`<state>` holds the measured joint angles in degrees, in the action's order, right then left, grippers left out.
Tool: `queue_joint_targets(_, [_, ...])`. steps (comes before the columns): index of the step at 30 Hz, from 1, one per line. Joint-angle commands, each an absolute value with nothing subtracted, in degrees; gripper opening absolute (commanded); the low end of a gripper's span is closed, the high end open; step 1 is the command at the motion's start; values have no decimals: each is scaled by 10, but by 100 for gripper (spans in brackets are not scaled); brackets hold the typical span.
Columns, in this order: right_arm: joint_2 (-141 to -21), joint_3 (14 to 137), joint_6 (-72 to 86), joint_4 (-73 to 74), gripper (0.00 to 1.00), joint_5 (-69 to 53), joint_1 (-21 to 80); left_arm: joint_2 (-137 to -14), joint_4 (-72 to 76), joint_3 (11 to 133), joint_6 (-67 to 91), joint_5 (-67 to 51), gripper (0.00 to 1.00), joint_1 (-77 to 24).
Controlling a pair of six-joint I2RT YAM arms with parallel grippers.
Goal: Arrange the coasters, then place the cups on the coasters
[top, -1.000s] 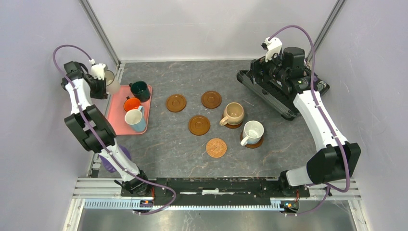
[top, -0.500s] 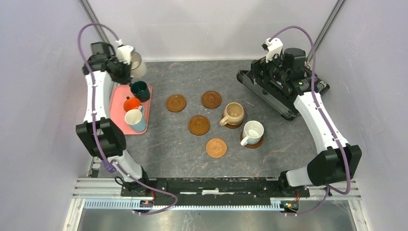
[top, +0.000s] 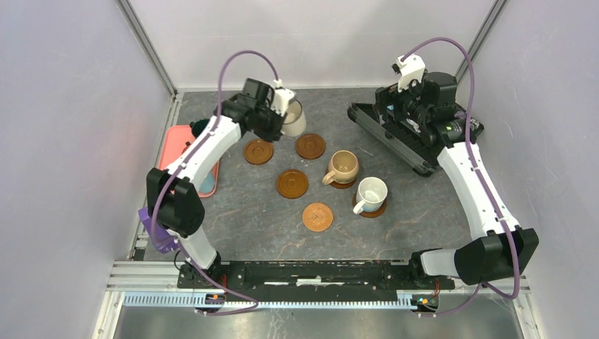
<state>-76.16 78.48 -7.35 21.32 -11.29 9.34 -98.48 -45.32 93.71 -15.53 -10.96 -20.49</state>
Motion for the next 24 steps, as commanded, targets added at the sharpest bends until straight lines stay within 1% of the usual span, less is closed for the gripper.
queue_joint_targets(1, [-755,830,-113,236,98,-67,95,-970,-335,907,-77,-76,2,-251])
queue_joint_targets(8, [-813,951,-174,346,98,-4,92,-993,-237,843,-87,-87,2,-295])
queue_joint_targets(24, [-805,916,-177,359,98,29,88,-1102,-220,874,-118,-44,2,-319])
